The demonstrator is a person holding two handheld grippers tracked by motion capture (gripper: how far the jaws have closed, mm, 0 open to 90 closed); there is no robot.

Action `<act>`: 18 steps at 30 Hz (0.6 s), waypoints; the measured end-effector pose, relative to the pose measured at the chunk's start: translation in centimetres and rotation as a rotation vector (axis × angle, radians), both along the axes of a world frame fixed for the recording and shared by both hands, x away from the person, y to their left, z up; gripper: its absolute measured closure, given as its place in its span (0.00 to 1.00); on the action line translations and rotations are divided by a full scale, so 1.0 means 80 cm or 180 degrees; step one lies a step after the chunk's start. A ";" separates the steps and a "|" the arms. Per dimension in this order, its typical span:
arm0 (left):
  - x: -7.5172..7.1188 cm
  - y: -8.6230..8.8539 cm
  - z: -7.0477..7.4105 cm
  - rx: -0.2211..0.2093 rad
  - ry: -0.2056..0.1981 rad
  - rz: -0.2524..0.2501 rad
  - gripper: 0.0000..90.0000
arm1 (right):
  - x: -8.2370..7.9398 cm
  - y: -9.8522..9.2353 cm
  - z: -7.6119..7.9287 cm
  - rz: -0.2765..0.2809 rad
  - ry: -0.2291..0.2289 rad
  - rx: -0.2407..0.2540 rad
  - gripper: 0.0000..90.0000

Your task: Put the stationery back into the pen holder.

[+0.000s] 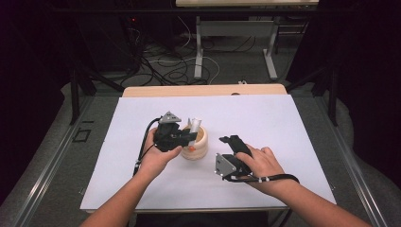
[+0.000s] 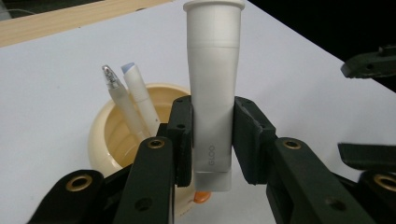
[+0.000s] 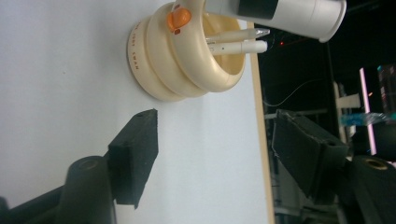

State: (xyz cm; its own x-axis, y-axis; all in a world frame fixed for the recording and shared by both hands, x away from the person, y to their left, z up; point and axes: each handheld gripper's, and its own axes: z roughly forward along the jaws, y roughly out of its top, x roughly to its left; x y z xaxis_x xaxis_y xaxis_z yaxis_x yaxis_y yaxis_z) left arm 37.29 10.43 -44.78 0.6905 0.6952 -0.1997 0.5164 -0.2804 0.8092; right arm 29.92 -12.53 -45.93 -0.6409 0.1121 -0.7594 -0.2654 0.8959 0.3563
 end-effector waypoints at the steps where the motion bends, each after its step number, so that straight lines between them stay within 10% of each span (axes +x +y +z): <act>1: 0.001 0.000 -0.001 -0.0036 0.0001 0.0024 0.78 | -0.001 -0.001 0.000 -0.0050 0.0053 0.0032 0.31; 18: 0.019 0.002 -0.012 -0.0141 -0.0009 0.0282 0.78 | 0.014 -0.037 -0.021 -0.0696 0.0761 0.1001 0.17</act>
